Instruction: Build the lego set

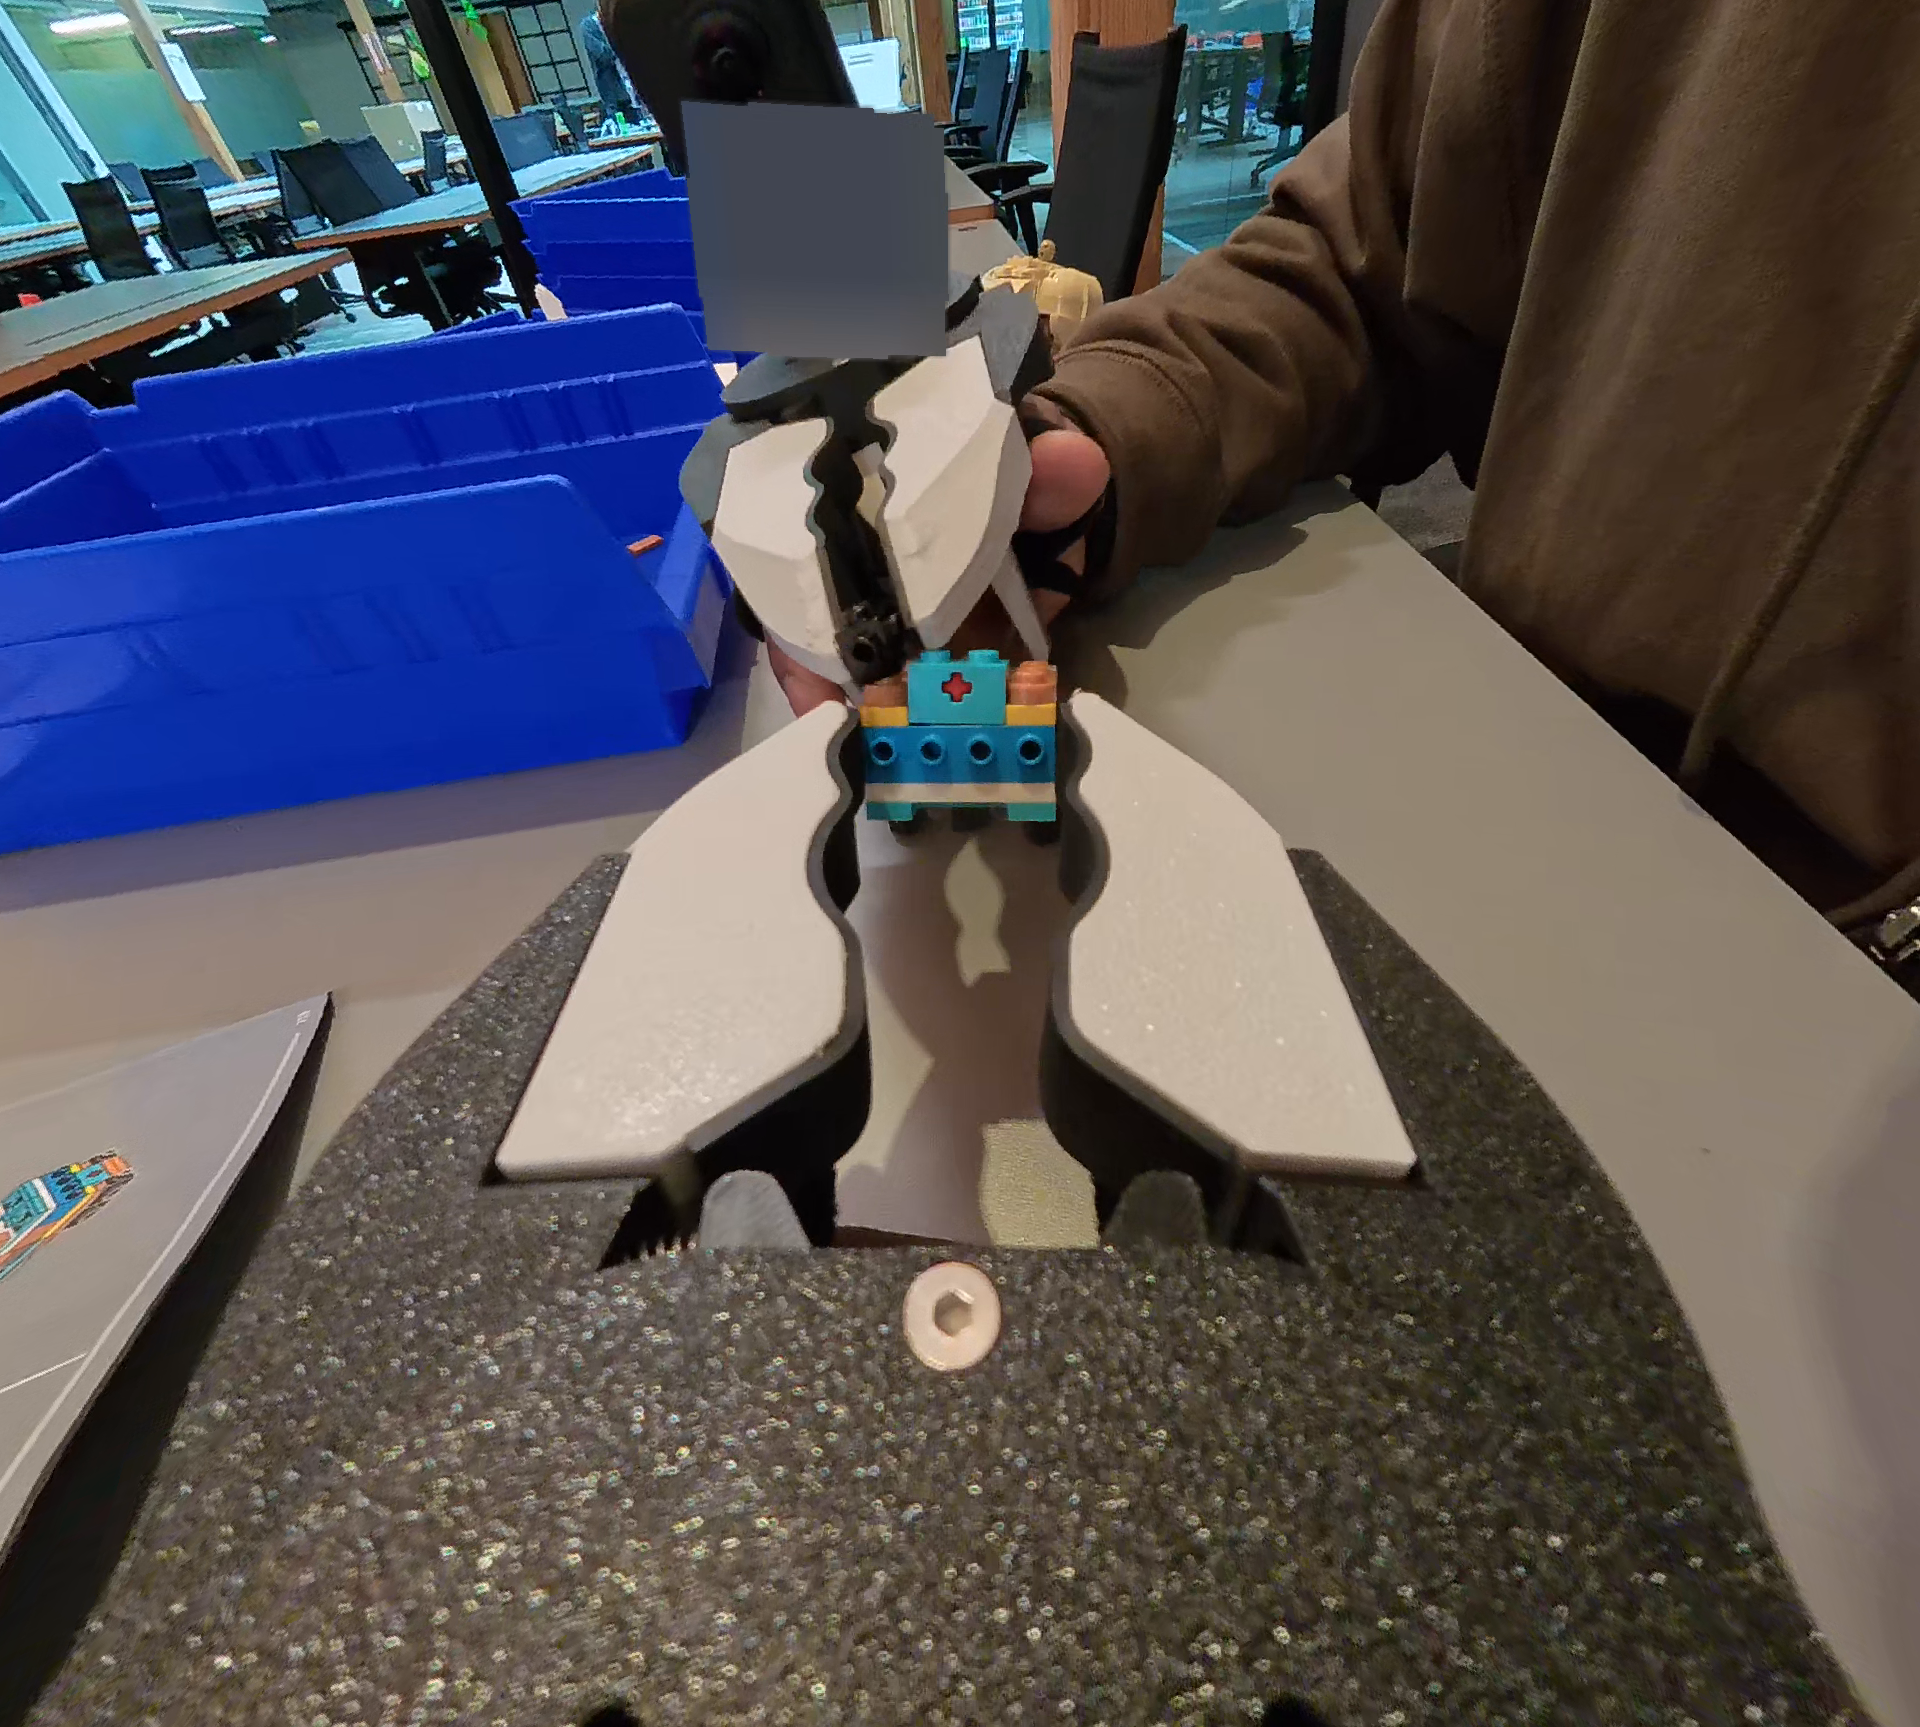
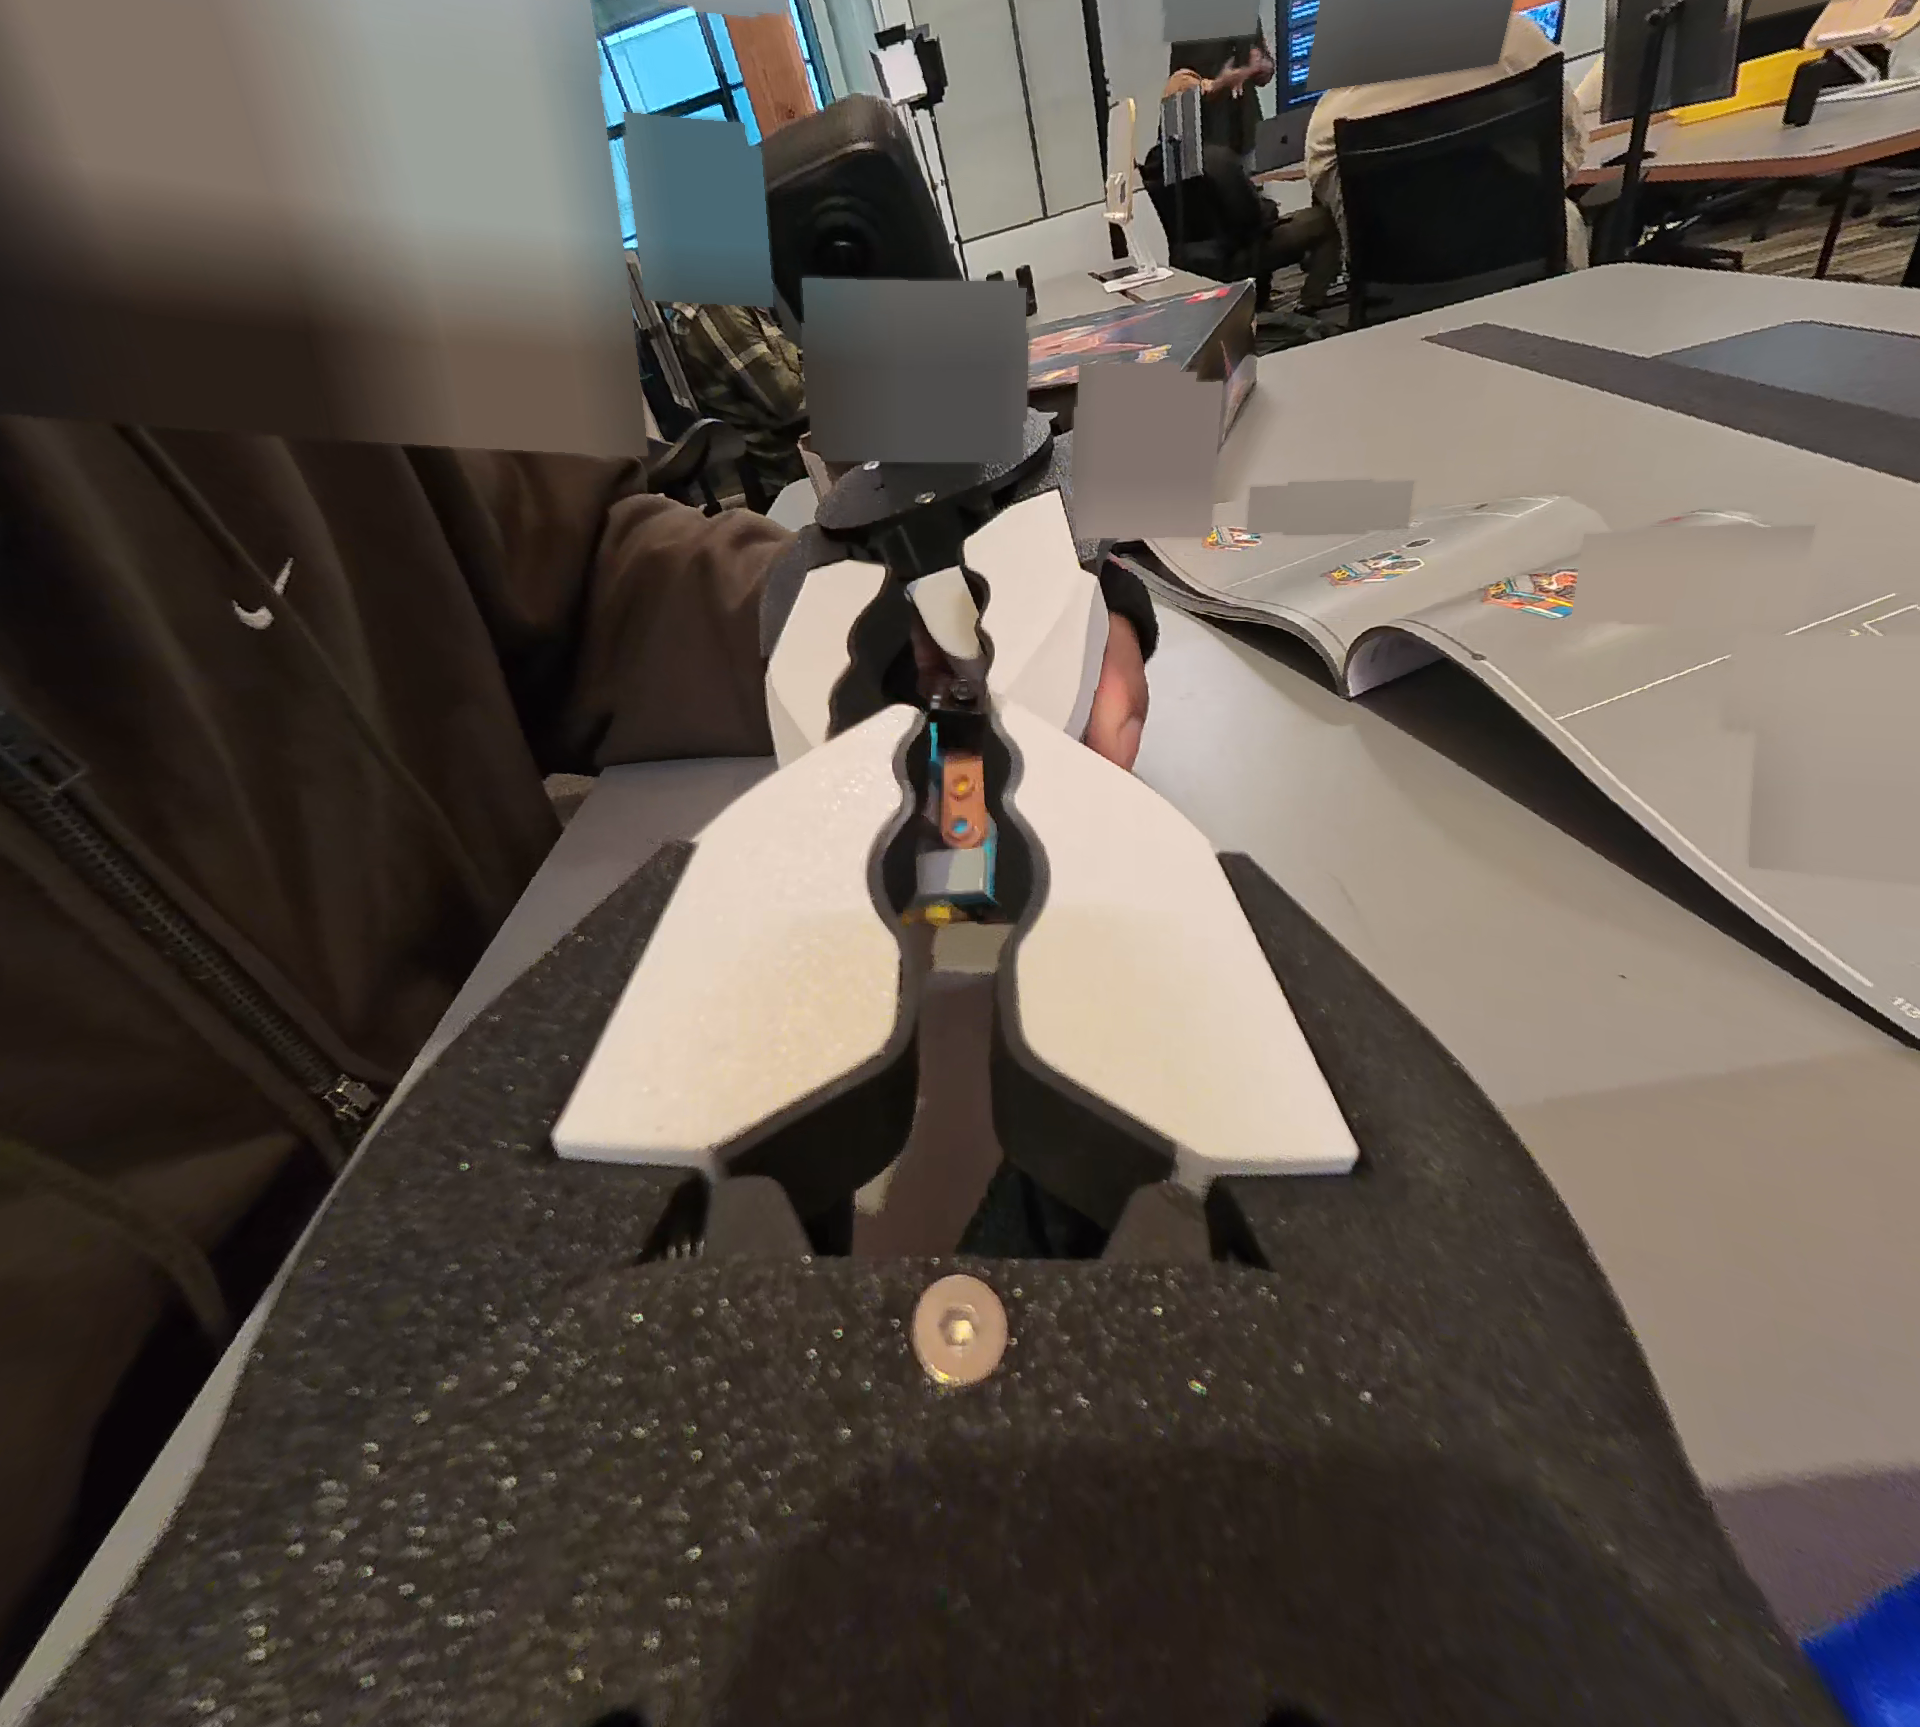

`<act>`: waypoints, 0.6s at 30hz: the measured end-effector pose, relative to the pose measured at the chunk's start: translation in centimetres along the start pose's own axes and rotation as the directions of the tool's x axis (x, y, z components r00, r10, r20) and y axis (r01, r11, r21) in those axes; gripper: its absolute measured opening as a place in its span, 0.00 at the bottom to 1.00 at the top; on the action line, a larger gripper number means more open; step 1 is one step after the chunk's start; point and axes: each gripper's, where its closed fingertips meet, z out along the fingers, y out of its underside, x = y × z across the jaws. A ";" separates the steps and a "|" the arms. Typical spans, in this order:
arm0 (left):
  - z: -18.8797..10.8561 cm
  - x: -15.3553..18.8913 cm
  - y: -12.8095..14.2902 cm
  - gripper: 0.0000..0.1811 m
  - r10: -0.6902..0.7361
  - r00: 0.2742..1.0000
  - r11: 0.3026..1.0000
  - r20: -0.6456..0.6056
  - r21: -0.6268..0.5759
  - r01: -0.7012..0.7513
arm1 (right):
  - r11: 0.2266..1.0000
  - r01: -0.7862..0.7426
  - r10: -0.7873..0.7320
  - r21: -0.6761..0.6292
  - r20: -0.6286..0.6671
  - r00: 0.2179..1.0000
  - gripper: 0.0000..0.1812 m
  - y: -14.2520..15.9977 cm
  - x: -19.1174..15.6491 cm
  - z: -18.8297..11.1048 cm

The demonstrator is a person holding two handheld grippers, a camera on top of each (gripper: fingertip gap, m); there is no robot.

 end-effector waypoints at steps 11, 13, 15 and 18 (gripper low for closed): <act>-0.3 -0.2 -0.4 0.19 -0.019 1.000 0.999 0.001 0.031 0.019 | 1.000 0.010 -0.010 -0.021 -0.005 1.000 0.05 0.1 0.1 -0.3; -0.3 -0.2 -0.4 0.19 -0.023 1.000 0.999 0.001 0.034 0.023 | 1.000 0.008 -0.008 -0.022 -0.005 1.000 0.05 0.1 0.2 -0.3; -0.3 -0.2 -0.4 0.19 -0.024 1.000 0.999 0.000 0.036 0.024 | 1.000 0.006 -0.006 -0.024 -0.005 1.000 0.05 0.1 0.2 -0.3; -0.3 -0.2 -0.4 0.19 -0.023 1.000 0.999 0.000 0.035 0.023 | 1.000 0.005 -0.005 -0.026 -0.006 1.000 0.05 0.1 0.1 -0.3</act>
